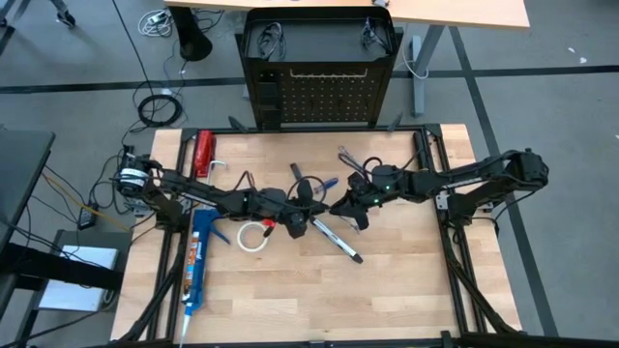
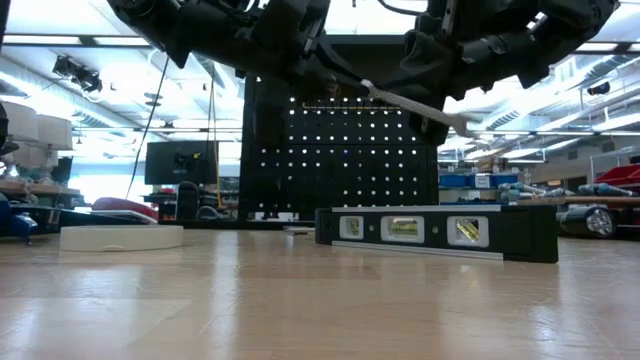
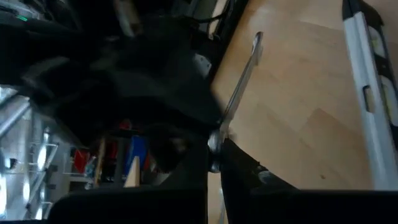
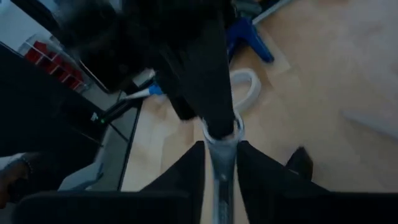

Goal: Hang tools onto peg board
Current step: Hang the bottom wrench onto the black pegboard

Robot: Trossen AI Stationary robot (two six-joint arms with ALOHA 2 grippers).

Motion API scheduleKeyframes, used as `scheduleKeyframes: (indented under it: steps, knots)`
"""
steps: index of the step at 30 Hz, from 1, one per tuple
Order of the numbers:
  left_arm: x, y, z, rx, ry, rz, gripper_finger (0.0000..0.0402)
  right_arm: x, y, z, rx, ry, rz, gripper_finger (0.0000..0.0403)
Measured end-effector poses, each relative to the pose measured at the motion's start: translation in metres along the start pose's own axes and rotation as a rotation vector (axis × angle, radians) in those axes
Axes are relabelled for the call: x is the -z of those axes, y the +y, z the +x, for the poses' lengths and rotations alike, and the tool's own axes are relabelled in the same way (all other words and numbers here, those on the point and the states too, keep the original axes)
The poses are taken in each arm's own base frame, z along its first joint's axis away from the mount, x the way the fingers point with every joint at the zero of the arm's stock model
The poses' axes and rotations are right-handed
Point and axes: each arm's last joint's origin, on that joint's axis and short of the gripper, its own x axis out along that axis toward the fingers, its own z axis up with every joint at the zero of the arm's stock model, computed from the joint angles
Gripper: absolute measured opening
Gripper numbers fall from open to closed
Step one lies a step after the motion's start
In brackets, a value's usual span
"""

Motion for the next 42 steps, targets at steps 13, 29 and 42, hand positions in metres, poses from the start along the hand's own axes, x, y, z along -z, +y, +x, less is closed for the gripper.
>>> scheduleKeyframes:
  steps: [13, 29, 42]
  knots:
    - [0.003, 0.000, 0.000, -0.043, 0.104, -0.115, 0.0015, -0.007, 0.018, -0.037, 0.132, -0.032, -0.150, 0.0158]
    - [0.003, 0.027, 0.007, -0.021, 0.257, -0.325, 0.0015, 0.041, 0.041, -0.039, 0.505, 0.117, -0.448, 0.0155]
    - [0.000, 0.034, 0.008, -0.025, 0.253, -0.388, 0.0015, 0.058, 0.030, -0.019, 0.654, 0.182, -0.549, 0.0151]
